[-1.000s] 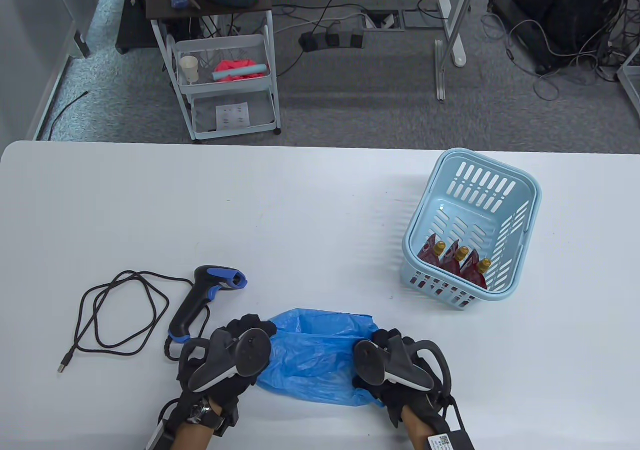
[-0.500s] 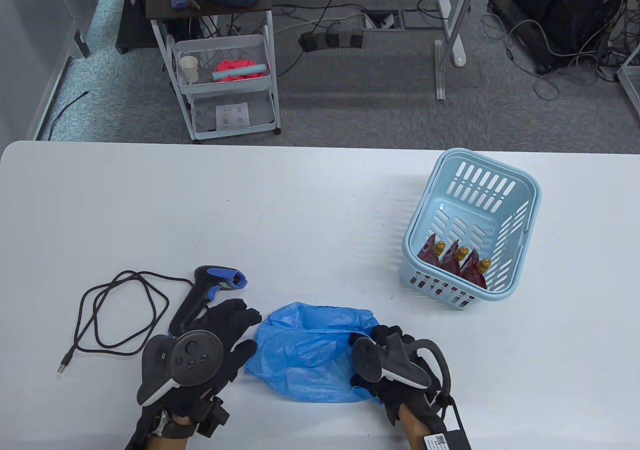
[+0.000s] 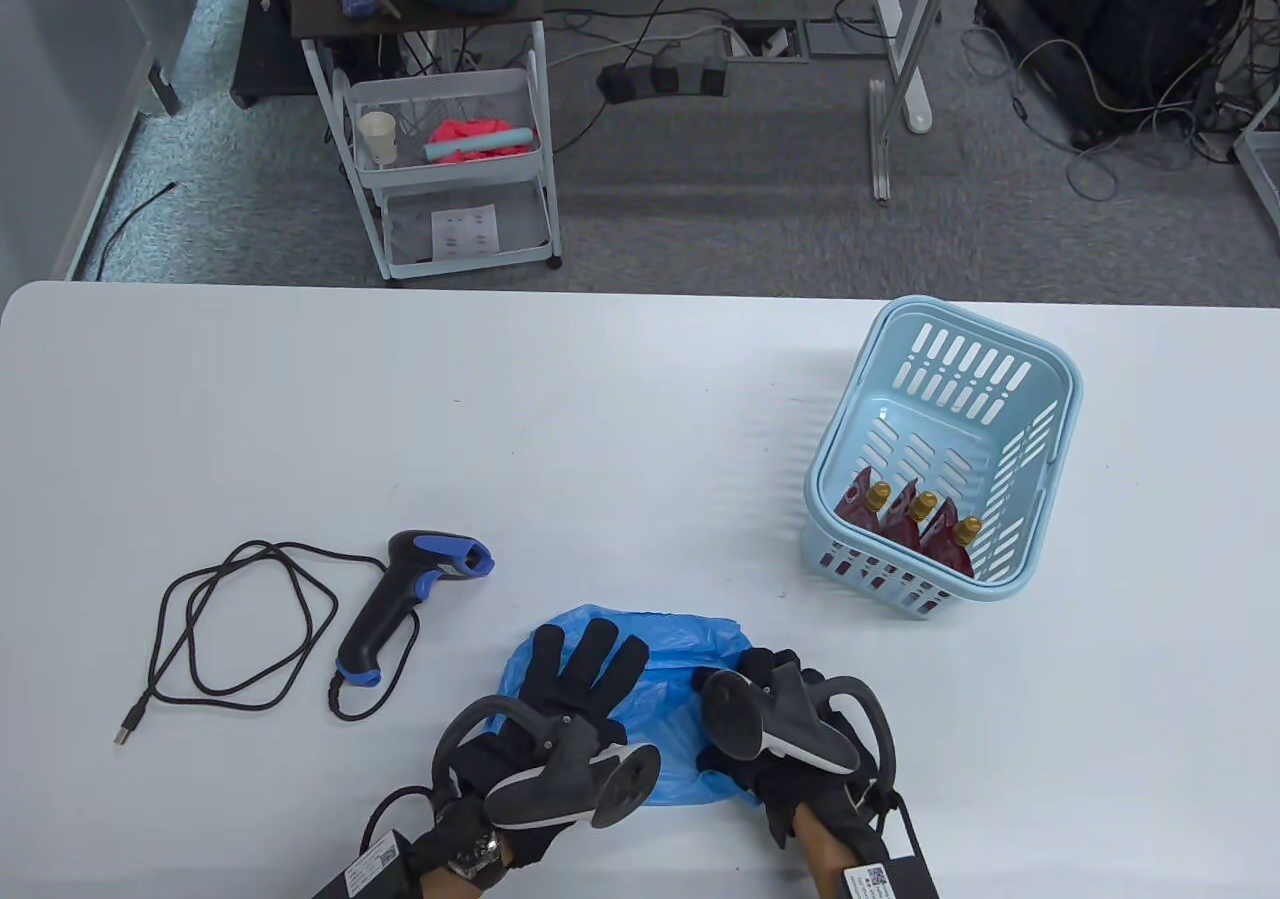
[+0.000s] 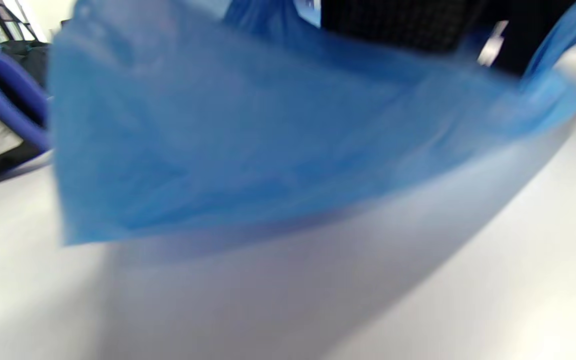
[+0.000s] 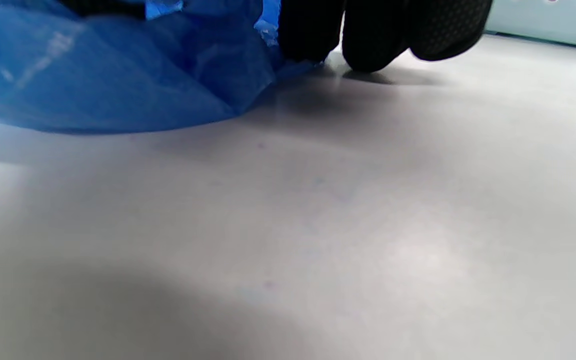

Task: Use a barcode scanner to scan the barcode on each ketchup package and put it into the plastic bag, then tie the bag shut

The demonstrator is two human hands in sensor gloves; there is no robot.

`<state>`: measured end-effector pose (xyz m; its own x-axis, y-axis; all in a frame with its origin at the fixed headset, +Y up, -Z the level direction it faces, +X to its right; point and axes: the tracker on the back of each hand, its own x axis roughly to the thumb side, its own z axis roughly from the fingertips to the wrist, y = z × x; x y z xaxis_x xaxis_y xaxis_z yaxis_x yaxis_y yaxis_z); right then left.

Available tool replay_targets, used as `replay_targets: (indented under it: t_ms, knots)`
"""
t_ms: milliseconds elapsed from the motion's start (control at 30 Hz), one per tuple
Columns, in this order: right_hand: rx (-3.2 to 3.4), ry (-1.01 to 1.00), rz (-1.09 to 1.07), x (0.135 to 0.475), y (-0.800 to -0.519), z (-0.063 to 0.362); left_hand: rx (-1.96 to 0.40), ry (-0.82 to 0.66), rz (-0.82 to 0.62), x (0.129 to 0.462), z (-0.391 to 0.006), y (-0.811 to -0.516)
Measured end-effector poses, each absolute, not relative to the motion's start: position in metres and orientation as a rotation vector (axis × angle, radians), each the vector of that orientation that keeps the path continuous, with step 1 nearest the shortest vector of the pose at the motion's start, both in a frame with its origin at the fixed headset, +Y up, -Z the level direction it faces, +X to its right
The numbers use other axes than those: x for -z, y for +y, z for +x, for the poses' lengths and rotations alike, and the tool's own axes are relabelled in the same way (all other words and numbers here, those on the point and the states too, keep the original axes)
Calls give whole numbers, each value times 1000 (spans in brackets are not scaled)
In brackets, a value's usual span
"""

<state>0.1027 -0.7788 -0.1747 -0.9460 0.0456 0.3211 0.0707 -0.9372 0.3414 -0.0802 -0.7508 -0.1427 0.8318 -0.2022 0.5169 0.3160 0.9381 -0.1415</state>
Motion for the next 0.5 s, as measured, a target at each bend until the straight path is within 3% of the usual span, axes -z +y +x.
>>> replay_targets:
  t_ms: [133,300,500]
  knots:
    - [3032,-554,-515,175,-779,103,276,-420,-280,158,-97,-767]
    - [3006,-604,-498,176,-777,107,107,-321,-394,174,-124,-771]
    - [3065,-558,-431,180,-768,125,8,-289,-428,180,-136,-775]
